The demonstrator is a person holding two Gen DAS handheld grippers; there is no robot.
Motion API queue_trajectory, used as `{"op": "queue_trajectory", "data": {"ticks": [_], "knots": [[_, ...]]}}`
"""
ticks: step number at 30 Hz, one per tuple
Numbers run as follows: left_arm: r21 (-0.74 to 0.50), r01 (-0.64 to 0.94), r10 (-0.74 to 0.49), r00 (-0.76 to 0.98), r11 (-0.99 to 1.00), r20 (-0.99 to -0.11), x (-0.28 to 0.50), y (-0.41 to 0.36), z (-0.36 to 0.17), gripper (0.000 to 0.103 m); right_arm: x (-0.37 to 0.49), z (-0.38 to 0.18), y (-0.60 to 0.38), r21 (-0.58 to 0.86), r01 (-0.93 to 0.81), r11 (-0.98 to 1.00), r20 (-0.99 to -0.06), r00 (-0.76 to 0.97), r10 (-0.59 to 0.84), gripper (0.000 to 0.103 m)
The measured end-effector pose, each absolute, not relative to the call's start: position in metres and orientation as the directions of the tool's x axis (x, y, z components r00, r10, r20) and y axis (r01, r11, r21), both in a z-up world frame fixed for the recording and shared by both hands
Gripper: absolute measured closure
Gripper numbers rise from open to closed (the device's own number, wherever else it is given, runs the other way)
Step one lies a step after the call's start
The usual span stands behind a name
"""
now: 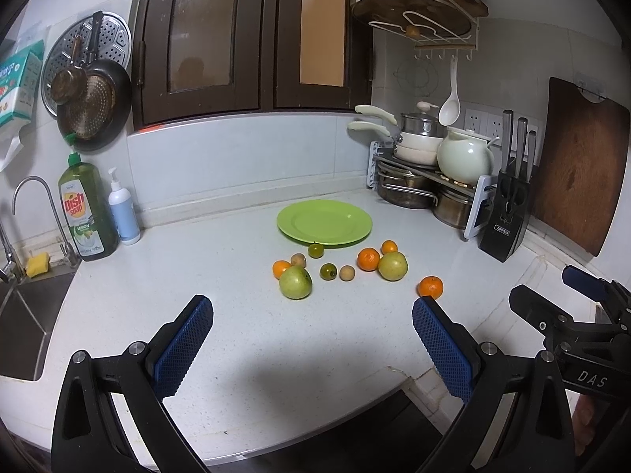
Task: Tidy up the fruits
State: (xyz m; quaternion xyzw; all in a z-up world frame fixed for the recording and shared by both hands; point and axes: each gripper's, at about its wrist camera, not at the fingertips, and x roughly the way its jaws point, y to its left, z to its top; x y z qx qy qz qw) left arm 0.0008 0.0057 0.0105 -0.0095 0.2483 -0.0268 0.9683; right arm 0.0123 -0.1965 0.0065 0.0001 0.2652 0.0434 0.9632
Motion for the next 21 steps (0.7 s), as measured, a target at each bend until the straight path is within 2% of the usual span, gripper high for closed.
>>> {"op": "queue_trajectory", "data": {"ticks": [10,21], "knots": [[-0.021,0.045,-0.050,0.888,0.999,-0.458,0.000,0.008,0.012,0.000,0.014,0.006,-0.195,0.020,-0.082,0.996,-0.510,0.857,0.080,0.001],[-0.002,0.055,-0.049,0.874,0.999,-0.483,0.021,0.009,0.003,0.000,0.036,-0.006,-0.195,0.040,-0.074,0.996,-0.543,0.835,0.084,0.001]]}}
